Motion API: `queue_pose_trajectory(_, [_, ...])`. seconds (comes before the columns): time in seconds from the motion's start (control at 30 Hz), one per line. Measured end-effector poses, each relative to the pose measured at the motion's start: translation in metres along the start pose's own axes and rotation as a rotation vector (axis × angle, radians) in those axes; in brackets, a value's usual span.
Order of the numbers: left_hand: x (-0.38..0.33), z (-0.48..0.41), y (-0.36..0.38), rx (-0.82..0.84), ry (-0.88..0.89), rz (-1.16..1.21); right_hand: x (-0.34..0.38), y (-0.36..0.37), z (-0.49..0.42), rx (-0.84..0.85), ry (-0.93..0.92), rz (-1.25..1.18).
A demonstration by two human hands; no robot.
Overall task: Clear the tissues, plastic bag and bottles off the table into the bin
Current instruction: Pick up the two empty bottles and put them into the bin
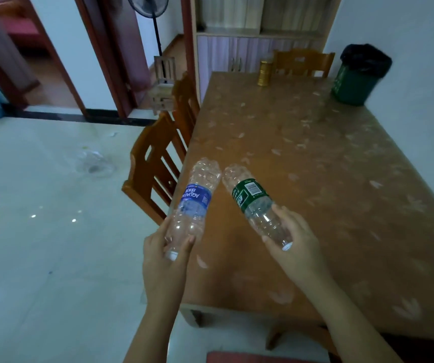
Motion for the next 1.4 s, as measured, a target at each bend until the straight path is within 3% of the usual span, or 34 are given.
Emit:
queue_pose_trajectory(0.37, [0.076,-0.084,-0.189,-0.104,0.059,-0.018,0.136,0.161,0.046,0.100,-0.036,-0.148])
queue_pose_trajectory(0.6, [0.122,-0.127,-0.256,-0.210,-0.007,0.029,0.202,0.242,0.048,0.197,-0.105,-0.161])
queue_pose_trajectory(1.13, [0.129,-0.364,-0.267,-0.226,0.040,-0.056,0.277,0.402,-0.110,0.160,-0.090,-0.262])
queue_pose_trajectory(1.4, [0.141,-0.474,-0.254,-0.222,-0.020,0.050,0.304,0.453,-0.190,0.168,-0.042,-0.221])
Point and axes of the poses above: each hand's wrist, its own z-axis away from the middle knuckle, its own y-axis out of the palm, x = y × z, the point moved 9 cm from there along -z, towards the middle knuckle, and after that the axes turned 5 degrees about -x, right-handed, at the moved point
